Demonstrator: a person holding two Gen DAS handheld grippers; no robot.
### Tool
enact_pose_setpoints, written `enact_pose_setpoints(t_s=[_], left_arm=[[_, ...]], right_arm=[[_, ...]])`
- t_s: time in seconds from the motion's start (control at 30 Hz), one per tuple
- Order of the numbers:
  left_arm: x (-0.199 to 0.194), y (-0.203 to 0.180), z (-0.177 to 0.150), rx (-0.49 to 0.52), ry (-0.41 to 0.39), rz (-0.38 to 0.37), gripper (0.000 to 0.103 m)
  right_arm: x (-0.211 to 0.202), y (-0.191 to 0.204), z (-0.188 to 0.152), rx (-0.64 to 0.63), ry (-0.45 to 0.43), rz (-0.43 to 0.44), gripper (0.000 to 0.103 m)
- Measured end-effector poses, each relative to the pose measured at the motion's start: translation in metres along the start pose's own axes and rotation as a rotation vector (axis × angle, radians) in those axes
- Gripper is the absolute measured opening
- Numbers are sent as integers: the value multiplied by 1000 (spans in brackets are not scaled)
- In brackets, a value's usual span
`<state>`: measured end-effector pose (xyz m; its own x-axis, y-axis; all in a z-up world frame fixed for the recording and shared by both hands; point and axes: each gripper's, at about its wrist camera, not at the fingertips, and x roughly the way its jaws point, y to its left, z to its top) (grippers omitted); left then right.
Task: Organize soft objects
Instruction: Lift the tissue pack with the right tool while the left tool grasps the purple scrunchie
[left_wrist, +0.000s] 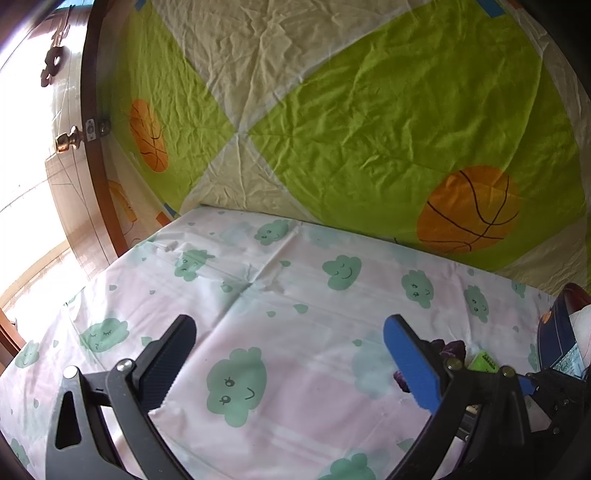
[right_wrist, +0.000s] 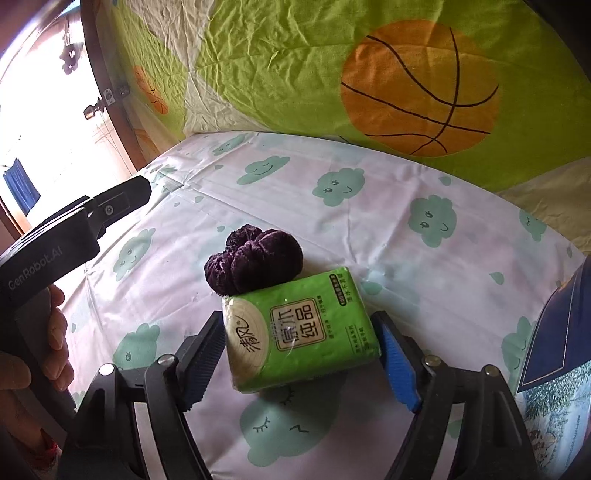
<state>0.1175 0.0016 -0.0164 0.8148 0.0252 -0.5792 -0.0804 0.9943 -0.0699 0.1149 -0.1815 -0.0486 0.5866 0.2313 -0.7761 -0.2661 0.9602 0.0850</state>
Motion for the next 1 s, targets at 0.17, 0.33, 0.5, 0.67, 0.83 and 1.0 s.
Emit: enact_pose_setpoints(t_s=[0.17, 0.33, 0.5, 0.67, 0.83, 1.0], left_arm=[[-3, -7, 0, 18, -8, -61, 103], [-9, -26, -4, 81, -18, -201, 103], [-11, -70, -14, 255, -34, -255, 102], [12, -107, -20, 411, 92, -223, 89], [47, -96, -17, 328, 269, -265, 48], [52, -74, -13, 198, 295, -349, 37]], right_arm=[[-26, -4, -11, 45, -89, -31, 74], [-83, -10, -28, 100, -285, -175, 74], [-128, -14, -50, 115, -414, -278, 74], [-150, -16, -61, 137, -480, -316, 74], [-152, -15, -65, 143, -489, -322, 74], [-148, -15, -68, 147, -476, -330, 74]])
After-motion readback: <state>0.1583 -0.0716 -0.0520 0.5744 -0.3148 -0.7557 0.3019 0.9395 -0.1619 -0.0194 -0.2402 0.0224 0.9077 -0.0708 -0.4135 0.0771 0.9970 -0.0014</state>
